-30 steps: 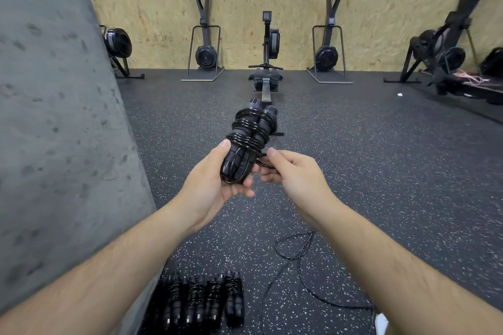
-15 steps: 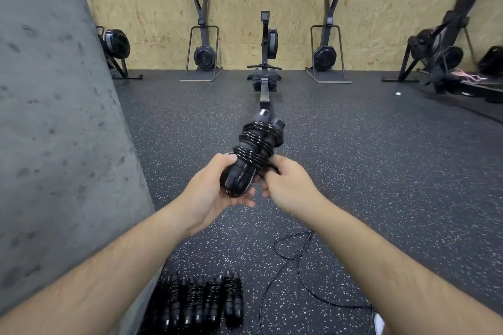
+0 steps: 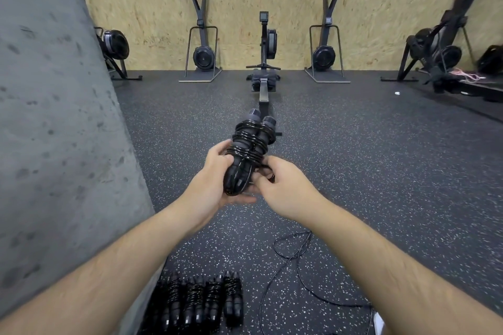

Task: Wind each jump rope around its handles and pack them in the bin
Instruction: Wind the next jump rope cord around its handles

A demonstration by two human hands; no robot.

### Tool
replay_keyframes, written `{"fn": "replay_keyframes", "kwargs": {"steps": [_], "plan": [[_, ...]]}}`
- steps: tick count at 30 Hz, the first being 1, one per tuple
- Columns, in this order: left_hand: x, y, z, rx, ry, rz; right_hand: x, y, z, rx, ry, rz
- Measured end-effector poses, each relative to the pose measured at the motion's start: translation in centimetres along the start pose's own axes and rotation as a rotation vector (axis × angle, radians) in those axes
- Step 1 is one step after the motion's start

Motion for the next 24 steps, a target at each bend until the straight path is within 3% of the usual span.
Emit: {"fn": "replay_keyframes", "kwargs": {"steps": [5,9,15,18,22,24], "plan": [[0.5,-0.4,0.2,0.090,0.085,0.203,0.1,-0.6,-0.1,0.183,-0.010,0.027],[0.6,-0.8,0.1,0.162,0.114,0.138,-0.5,-0.3,-0.4,0.272,-0.119,0.243],[0.7,-0.3,0.2,0.219,0.195,0.081,-1.0,0.7,-0.4,0.373,-0.255,0.357],[1.1,0.1,0.1,0.169,0.232,0.004,-1.1,0.7,-0.4,0.408,-0.343,0.279],[1.5,0.5,-0.3,0.090,0.267,-0.033,-2.1,0.4,-1.3,0.508,-0.583,-0.054],[1.7,0.5,-0.4,0.073,0.272,-0.053,-2.6,0.4,-1.6,0.510,-0.661,-0.105]]}}
Point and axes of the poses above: each hand's wrist, its own z-axis towards the middle knuckle, its own y-axis out of the palm, x = y × z, the point moved 2 cm from there along z, towards the middle knuckle, and after that the axes turned 13 degrees about -x, right-handed, at the moved point
